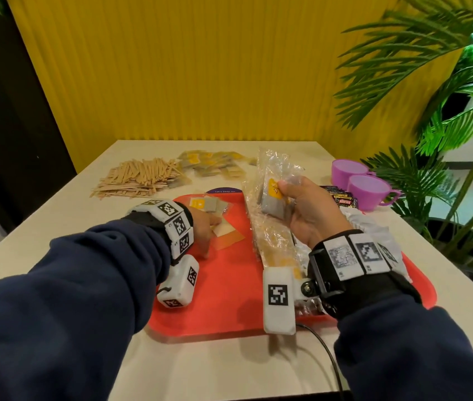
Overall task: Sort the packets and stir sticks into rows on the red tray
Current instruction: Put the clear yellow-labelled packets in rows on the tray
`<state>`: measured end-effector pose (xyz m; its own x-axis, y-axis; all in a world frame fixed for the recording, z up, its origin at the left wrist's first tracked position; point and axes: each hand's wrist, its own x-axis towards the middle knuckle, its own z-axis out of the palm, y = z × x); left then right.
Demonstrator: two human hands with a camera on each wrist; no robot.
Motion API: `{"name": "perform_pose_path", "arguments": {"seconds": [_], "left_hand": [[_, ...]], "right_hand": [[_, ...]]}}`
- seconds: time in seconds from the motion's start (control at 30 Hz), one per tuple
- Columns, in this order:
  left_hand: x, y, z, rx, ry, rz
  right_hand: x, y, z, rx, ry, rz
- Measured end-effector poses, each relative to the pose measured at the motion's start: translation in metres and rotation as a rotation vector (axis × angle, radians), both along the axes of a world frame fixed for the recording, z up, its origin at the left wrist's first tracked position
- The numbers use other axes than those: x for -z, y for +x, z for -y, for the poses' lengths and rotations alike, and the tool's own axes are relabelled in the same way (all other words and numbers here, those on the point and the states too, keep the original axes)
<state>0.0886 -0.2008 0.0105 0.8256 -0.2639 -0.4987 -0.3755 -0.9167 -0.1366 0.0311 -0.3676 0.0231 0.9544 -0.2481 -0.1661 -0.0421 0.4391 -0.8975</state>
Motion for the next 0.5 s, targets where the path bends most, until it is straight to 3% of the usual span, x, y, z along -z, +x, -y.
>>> {"name": "perform_pose_path", "arguments": {"seconds": [0.13,0.33,0.43,0.5], "left_hand": [[-0.006,0.001,-0.002,-0.01,-0.025,-0.021],[-0.007,-0.004,-0.001,0.107,0.025,-0.053],[-0.008,-0.006,-0.006,0.066,-0.02,-0.098],[-0.012,-0.009,-0.009,0.018,-0.097,-0.041]], "right_hand": [[0.001,0.001,-0.001,-0.001,0.006,-0.003],[0.006,0.002,-0.007,-0.006,0.036,-0.011],[0.006,0.001,-0.007,0.001,0.036,-0.013],[0.005,0.0,-0.006,0.009,0.041,-0.014]]}}
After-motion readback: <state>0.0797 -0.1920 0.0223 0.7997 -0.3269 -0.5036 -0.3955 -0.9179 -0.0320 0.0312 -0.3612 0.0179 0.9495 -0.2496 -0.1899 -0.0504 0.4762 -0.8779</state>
